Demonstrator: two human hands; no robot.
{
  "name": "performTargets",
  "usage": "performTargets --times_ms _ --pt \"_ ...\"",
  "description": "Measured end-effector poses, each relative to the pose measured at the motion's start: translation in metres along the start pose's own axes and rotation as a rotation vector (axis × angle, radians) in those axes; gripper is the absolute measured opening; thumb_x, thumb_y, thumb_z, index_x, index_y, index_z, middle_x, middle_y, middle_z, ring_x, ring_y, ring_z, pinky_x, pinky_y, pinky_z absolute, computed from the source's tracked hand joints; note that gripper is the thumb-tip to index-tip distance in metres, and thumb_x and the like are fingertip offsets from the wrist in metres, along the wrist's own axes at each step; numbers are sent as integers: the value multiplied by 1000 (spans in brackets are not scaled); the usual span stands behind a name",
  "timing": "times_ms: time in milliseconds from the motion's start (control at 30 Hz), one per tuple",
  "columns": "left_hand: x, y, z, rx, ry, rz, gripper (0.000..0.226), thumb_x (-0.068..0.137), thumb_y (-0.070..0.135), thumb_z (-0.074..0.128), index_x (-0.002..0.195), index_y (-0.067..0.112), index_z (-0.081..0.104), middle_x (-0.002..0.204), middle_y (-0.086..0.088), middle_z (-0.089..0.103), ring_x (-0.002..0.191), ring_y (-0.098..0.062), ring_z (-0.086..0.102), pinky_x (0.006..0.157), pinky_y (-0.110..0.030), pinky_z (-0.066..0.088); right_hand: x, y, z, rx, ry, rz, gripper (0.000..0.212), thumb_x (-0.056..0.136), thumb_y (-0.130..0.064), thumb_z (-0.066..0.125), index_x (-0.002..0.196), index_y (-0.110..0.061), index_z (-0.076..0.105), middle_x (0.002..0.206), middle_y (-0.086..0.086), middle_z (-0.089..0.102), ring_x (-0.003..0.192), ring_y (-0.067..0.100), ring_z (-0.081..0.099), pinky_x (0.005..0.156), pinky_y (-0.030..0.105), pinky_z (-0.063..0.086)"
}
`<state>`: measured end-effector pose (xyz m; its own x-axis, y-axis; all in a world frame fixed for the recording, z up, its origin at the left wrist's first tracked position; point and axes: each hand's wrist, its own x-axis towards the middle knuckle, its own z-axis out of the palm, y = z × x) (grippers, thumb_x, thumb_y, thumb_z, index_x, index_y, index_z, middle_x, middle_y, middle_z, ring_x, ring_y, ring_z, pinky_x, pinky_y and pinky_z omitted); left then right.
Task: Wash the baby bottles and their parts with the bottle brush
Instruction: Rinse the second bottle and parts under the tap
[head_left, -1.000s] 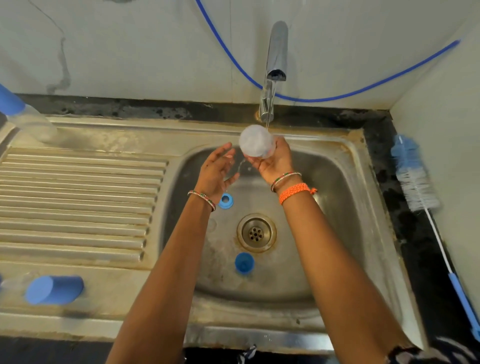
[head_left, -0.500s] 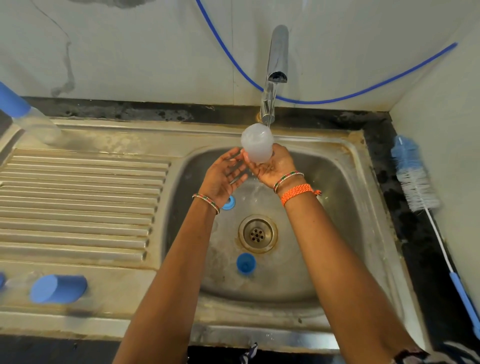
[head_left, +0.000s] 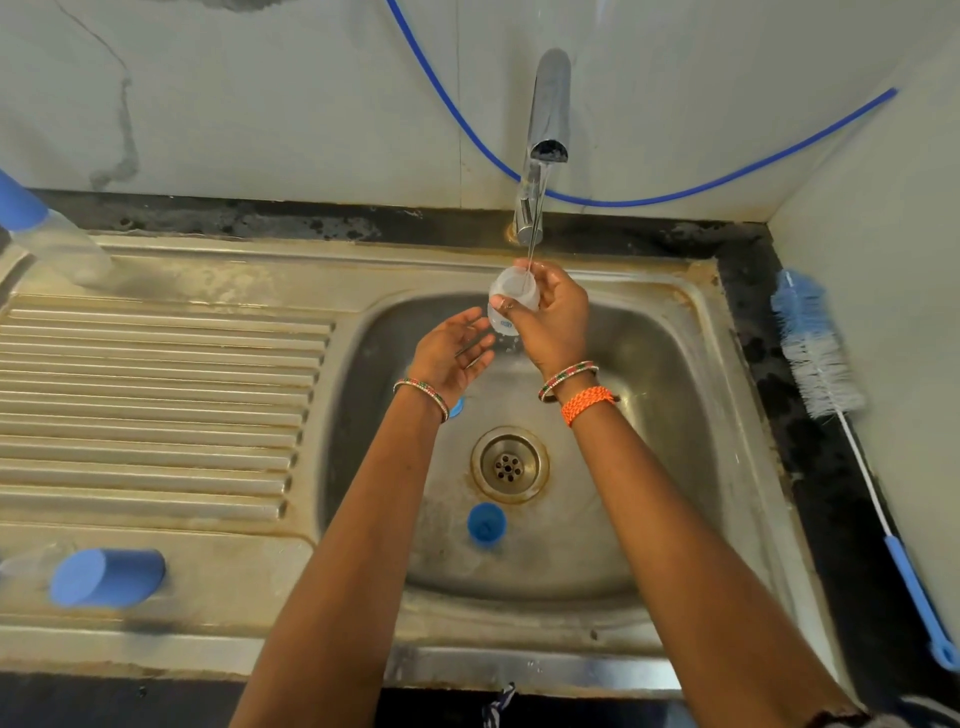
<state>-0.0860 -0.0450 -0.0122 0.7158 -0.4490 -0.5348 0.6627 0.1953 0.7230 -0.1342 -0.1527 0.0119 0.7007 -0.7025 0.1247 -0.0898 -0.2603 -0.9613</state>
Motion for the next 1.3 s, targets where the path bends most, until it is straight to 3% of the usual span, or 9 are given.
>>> performTargets --times_ms 133,267,367,500,633,767,900,1100,1300 --pt "2 -1 -7 -33 61 14 25 96 11 44 115 13 60 102 -1 65 90 -17 62 83 -29 52 1 -6 0 -50 89 -207 44 74 -21 78 114 -15 62 113 -2 64 103 15 60 85 24 53" --pt "0 -2 -11 -32 69 -4 25 95 11 45 115 13 61 99 -1 65 87 -16 62 81 -29 52 2 11 1 -237 -69 -85 39 75 -20 78 110 -8 66 100 3 68 89 12 59 86 35 52" --pt "3 -1 -17 -32 79 -2 25 95 11 45 113 14 62 101 -1 65 89 -17 62 86 -31 51 -1 4 4 -144 77 -240 37 79 -19 74 113 -10 63 104 -2 65 93 9 58 83 18 50" --pt "1 -1 -17 -27 122 0 27 96 14 45 119 12 61 101 -1 65 89 -15 61 87 -29 49 -3 8 11 -334 -162 -153 34 84 -18 69 114 -5 61 108 11 66 94 15 59 79 10 40" --pt "4 5 -20 -39 87 32 26 97 13 44 118 12 59 99 0 64 86 -15 60 84 -29 49 7 -3 11 -294 105 -332 34 82 -16 67 112 -3 58 103 11 63 90 13 53 80 14 36" --pt "3 6 -16 -36 91 34 30 96 12 43 123 11 57 99 1 64 86 -14 60 81 -27 49 15 -8 12 -413 -48 -205 25 82 -21 66 103 -6 63 97 12 67 90 25 62 74 16 34" --pt "0 6 -9 -60 66 38 25 96 14 43 117 11 58 101 -3 64 85 -16 60 82 -29 50 16 -23 12 -142 231 -317 24 79 -14 67 100 -2 62 94 11 65 86 18 58 81 25 46" --pt "-14 10 3 -193 -51 -2 26 96 26 47 113 9 58 110 -15 62 95 -26 59 92 -36 49 17 -20 8 -18 131 127 25 86 -26 62 100 -6 63 95 4 63 88 19 57 73 26 45" --pt "-40 10 3 -14 -52 72 33 94 27 56 121 9 55 107 -12 64 86 -22 63 70 -27 57 -10 5 1 -134 -117 413 33 90 -24 41 75 -2 61 95 27 66 91 42 63 82 57 51"
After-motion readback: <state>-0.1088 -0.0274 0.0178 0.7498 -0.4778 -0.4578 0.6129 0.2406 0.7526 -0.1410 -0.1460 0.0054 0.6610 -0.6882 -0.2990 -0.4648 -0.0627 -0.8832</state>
